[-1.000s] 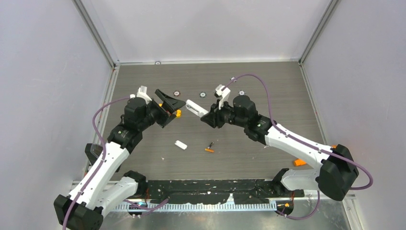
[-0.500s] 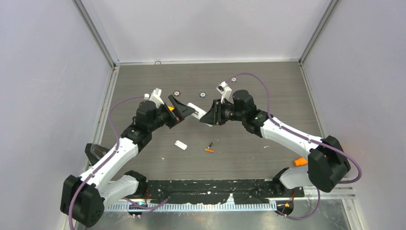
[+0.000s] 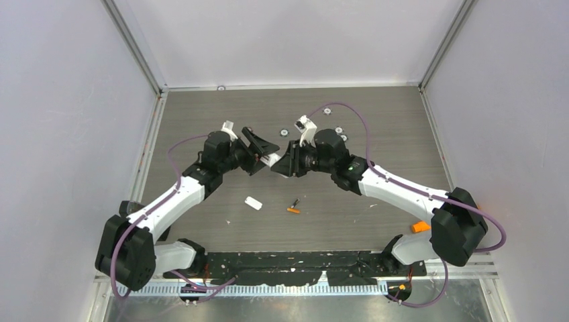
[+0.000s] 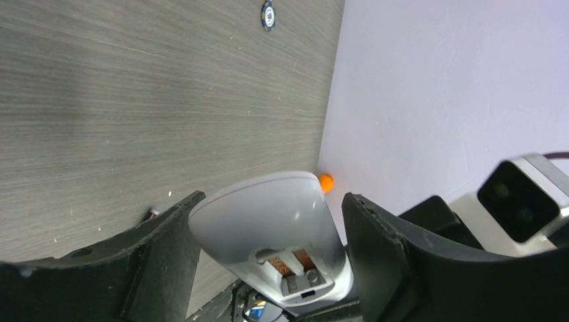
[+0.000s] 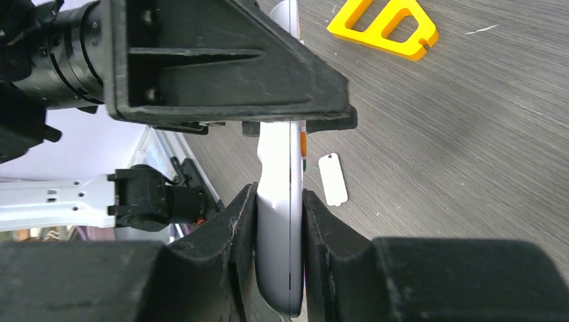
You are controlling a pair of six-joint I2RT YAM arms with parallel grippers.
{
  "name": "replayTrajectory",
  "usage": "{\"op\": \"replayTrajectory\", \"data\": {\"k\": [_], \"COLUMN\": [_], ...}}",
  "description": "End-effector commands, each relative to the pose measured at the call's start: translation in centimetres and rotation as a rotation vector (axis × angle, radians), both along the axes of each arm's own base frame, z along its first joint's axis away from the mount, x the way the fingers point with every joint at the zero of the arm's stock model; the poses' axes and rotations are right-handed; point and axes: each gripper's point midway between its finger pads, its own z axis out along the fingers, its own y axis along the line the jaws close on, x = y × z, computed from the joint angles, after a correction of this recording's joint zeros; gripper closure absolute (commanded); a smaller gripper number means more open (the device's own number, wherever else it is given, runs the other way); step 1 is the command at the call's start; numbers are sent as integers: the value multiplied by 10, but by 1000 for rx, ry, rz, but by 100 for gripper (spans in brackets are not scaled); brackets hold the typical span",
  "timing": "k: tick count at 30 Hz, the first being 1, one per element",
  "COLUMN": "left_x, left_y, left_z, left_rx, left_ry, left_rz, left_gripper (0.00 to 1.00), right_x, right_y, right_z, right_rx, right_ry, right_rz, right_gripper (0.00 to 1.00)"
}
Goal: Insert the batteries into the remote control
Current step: Place the remote control at the center of the board.
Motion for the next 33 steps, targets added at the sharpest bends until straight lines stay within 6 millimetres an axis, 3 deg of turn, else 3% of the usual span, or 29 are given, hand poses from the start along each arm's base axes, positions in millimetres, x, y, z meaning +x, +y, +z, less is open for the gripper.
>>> {"op": "replayTrajectory", "data": {"k": [1,4,7,9,10,11,13,17,21,26,29,33], "left_x": [1,1,0,0,0,0,2,9,19,21,22,24], "left_y": [-11,-10,-9,-10,-10,-9,-4,9,10,-18,-33,-43], "left_z": [26,22,20,19,19,16,15,13,16,1,-27,-56], "left_rx": [-76,-59,-23,9,29,60,124,325,510,818,1014,1197], "left_ry": [28,47,49,38,32,22,-7,-119,-260,-470,-513,-553], "left_rz": [-21,-11,-19,-36,-42,-52,-59,-104,-193,-480,-671,-876], "left_gripper": [31,50,79,97,100,100,100,100,100,100,100,100], "right_x": [19,23,24,24,24,24,24,23,24,27,24,17], "right_y": [4,3,2,1,0,-2,-6,-24,-62,-128,-156,-179], "right_z": [18,16,12,11,10,12,16,25,27,-3,-18,-29], "right_rx": [-42,-80,-105,-111,-114,-112,-114,-147,-175,-297,-353,-409], "right_ry": [-140,-175,-170,-164,-162,-164,-179,-216,-226,-179,-162,-136], "right_rz": [-84,-115,-125,-135,-139,-144,-160,-193,-265,-420,-482,-534], "right_gripper": [91,89,85,72,66,52,34,14,12,12,13,14]}}
